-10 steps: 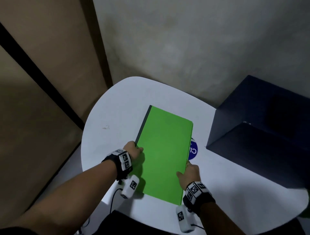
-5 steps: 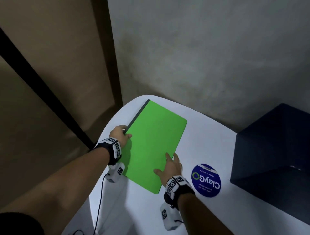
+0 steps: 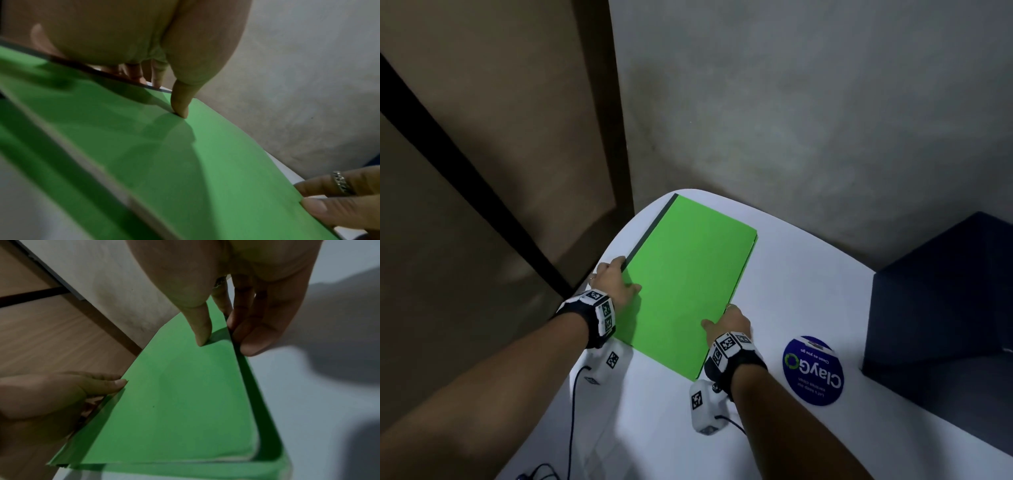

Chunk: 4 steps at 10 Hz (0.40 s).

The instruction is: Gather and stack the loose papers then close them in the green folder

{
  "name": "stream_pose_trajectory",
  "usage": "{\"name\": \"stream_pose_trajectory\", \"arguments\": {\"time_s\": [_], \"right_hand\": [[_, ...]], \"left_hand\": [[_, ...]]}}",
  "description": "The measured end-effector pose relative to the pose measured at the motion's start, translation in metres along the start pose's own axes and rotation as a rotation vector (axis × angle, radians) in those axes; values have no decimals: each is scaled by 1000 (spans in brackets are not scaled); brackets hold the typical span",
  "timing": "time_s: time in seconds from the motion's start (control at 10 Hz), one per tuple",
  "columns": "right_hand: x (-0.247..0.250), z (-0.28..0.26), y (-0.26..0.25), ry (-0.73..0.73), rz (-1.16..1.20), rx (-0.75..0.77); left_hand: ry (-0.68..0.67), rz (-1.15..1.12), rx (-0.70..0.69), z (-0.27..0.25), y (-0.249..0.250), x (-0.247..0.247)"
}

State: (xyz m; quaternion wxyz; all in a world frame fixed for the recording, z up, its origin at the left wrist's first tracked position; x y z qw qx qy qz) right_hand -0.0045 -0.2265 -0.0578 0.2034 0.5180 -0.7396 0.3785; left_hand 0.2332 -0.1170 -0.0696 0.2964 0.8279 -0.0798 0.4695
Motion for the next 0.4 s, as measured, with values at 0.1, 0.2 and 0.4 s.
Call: {"name": "stream_pose_trajectory", "arguments": {"time_s": [0.1,0.2,0.4], "right_hand": [[-1,5,0,10,23,2],[-1,6,1,-10,39,-9],[18,10,29,-37,25,55]], "left_hand": [[13,-47,-1,1,4,0],[4,-39,-6,-3,6,2],[47,29,-39,-17,11,16]]}}
Point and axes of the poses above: each hand's wrist, its own z-axis towards the middle knuckle, its own x-axis out of the back of the hand, y = z × x, the point moved 4 cm from there along z, towards the middle knuckle, and after that the axes turned 3 degrees about -x, right-handed, at the moved point
